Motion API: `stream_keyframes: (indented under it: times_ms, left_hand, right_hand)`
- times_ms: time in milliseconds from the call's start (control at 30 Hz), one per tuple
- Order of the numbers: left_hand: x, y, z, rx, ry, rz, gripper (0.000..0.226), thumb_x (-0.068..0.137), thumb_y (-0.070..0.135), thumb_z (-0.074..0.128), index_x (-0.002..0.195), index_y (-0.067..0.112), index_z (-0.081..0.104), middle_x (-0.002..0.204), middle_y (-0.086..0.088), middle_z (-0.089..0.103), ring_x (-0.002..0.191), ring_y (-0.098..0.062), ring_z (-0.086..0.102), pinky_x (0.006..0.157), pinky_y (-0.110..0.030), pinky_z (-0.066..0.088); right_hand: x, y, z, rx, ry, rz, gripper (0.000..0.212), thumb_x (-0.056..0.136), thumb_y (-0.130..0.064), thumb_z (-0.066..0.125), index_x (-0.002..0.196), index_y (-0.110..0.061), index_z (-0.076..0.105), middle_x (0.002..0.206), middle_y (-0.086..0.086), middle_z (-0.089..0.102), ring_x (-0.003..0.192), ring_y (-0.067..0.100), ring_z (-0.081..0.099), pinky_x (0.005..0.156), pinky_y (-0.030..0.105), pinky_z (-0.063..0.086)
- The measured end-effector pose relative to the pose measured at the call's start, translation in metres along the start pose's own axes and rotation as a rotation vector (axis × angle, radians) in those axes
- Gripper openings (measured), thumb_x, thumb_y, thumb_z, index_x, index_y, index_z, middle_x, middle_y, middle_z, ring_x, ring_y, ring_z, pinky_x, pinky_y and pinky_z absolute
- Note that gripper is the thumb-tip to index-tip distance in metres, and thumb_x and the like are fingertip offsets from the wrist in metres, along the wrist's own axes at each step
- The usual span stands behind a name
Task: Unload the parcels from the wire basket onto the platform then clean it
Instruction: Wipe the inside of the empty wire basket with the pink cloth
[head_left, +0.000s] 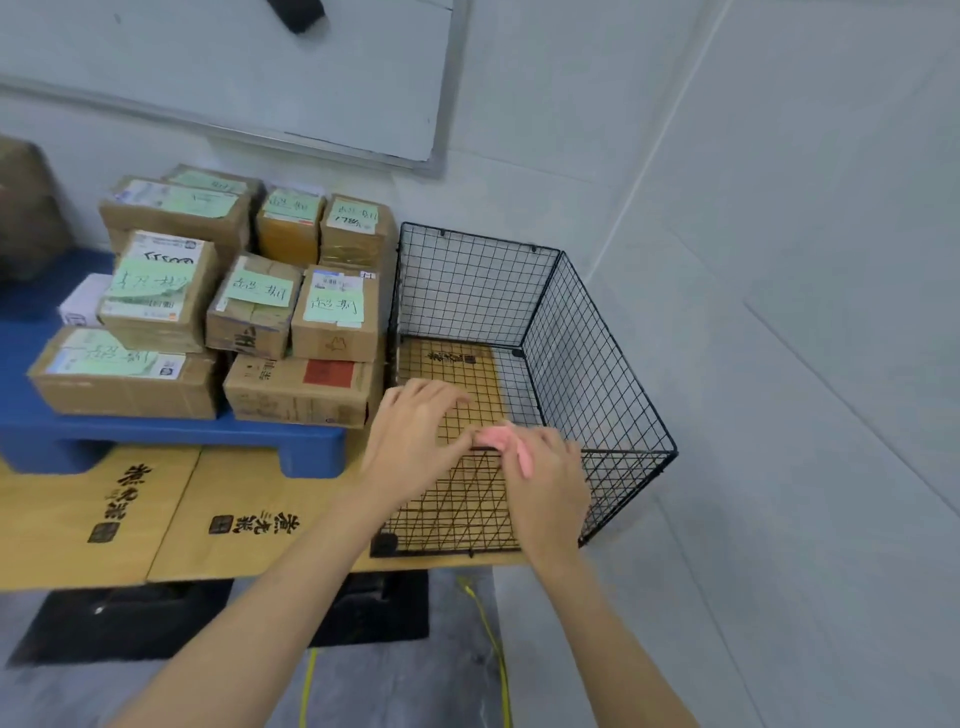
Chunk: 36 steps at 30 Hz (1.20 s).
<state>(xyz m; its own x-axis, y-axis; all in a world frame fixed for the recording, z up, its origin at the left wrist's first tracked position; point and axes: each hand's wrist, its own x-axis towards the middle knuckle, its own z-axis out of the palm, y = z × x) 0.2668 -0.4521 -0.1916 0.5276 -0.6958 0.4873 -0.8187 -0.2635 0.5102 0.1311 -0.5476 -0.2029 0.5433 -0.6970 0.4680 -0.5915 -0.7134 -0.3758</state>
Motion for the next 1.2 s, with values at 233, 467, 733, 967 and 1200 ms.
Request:
stream_keyframes:
  times_ms: [233,467,733,967,1200]
  left_hand:
    - [-0.001,0.000,0.015,0.092,0.018,-0.077,0.033,0.089,0.044,0.056,0.117,0.028,0.066,0.109,0.015,0.068,0.100,-0.007,0.057,0.077,-0.026,0.043]
    - [-0.001,-0.002,0.017,0.121,0.037,-0.076,0.032,0.088,0.043,0.058,0.119,0.037,0.063,0.100,0.022,0.065,0.084,0.005,0.044,0.068,-0.023,0.031]
    - [-0.003,-0.001,0.016,0.110,0.044,-0.070,0.038,0.087,0.049,0.048,0.118,0.033,0.064,0.097,0.021,0.066,0.080,0.002,0.047,0.070,-0.024,0.035]
    - [-0.003,0.000,0.017,0.089,0.072,-0.108,0.028,0.088,0.034,0.062,0.116,0.034,0.064,0.095,0.023,0.064,0.080,0.001,0.048,0.075,-0.024,0.036]
    - [-0.003,0.002,0.017,0.080,0.077,-0.129,0.029,0.085,0.031,0.062,0.113,0.036,0.064,0.087,0.023,0.063,0.077,0.000,0.048,0.073,-0.026,0.037]
  right_hand:
    - [0.034,0.101,-0.038,-0.063,0.059,-0.066,0.034,0.097,-0.027,0.042,0.103,-0.037,0.074,0.096,-0.018,0.068,0.083,0.002,0.050,0.076,0.023,0.036]
    - [0.017,0.073,-0.009,0.030,0.077,0.130,0.026,0.096,-0.030,0.049,0.103,-0.018,0.071,0.113,0.005,0.069,0.101,0.023,0.060,0.073,0.024,0.045]
    - [0.001,0.021,0.000,0.067,0.067,-0.148,0.024,0.091,-0.032,0.057,0.108,-0.026,0.073,0.091,-0.010,0.065,0.079,0.010,0.051,0.056,0.008,0.023]
    - [0.045,0.138,-0.047,-0.014,0.023,0.029,0.032,0.099,-0.021,0.049,0.099,-0.043,0.073,0.092,-0.020,0.071,0.081,0.008,0.063,0.070,0.026,0.048]
    - [0.022,0.077,-0.018,0.072,0.042,0.007,0.041,0.094,-0.038,0.032,0.099,-0.047,0.071,0.087,-0.020,0.062,0.082,0.006,0.050,0.060,0.010,0.030]
